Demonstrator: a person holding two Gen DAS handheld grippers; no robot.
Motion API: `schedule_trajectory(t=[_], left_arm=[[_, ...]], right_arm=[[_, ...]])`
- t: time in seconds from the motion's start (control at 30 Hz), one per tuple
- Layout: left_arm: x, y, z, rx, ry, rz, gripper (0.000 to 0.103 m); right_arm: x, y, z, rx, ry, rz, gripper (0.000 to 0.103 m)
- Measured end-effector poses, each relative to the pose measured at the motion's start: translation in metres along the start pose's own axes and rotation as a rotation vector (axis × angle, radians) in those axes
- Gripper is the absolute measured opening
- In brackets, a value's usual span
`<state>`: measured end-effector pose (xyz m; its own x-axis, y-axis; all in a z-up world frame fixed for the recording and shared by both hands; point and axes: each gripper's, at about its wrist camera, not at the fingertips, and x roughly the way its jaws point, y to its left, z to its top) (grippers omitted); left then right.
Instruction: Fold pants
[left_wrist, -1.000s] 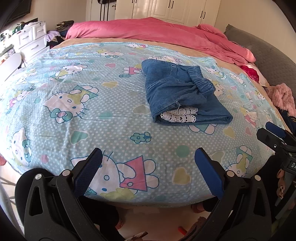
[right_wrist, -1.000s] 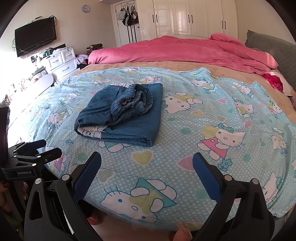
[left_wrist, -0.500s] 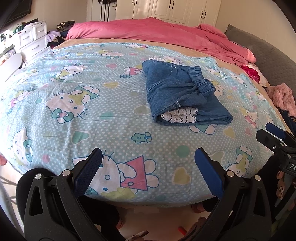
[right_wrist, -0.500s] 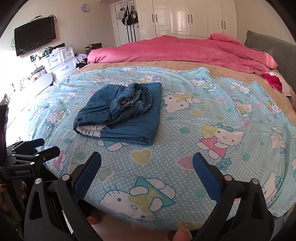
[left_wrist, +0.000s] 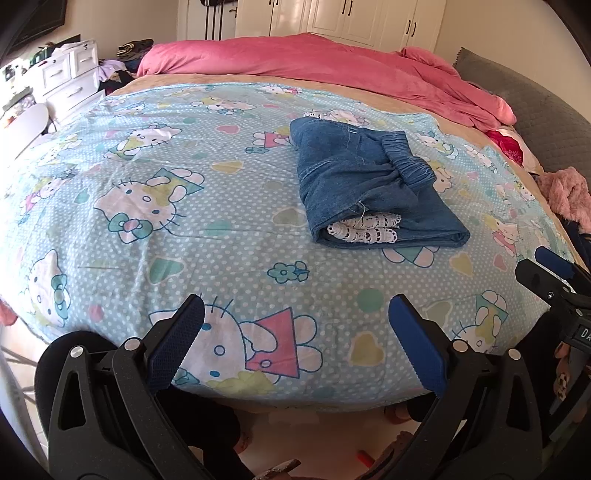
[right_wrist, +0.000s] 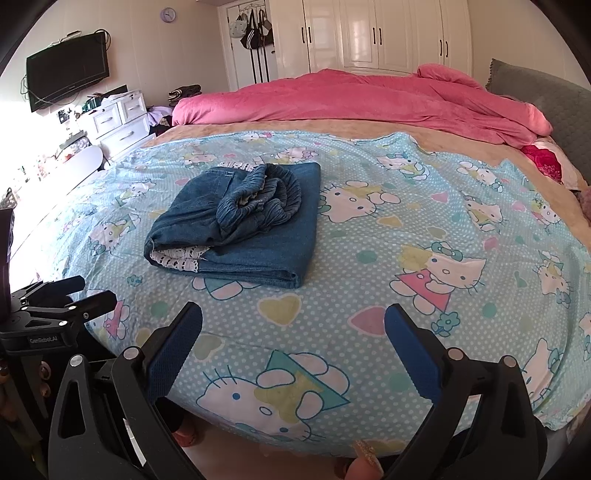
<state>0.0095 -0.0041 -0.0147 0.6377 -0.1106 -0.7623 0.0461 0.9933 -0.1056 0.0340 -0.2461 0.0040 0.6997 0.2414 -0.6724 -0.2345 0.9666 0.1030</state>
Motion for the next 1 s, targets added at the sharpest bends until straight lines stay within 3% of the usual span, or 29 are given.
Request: schedule_trajectory(t=[1.0], left_arm=[[-0.0022,0.0071,0.0034,0.001,0.009,0.027,0.094]], right_arm=[[0.0036,0.0038,0.0008,-0.011,0.031,-0.041,0.099]])
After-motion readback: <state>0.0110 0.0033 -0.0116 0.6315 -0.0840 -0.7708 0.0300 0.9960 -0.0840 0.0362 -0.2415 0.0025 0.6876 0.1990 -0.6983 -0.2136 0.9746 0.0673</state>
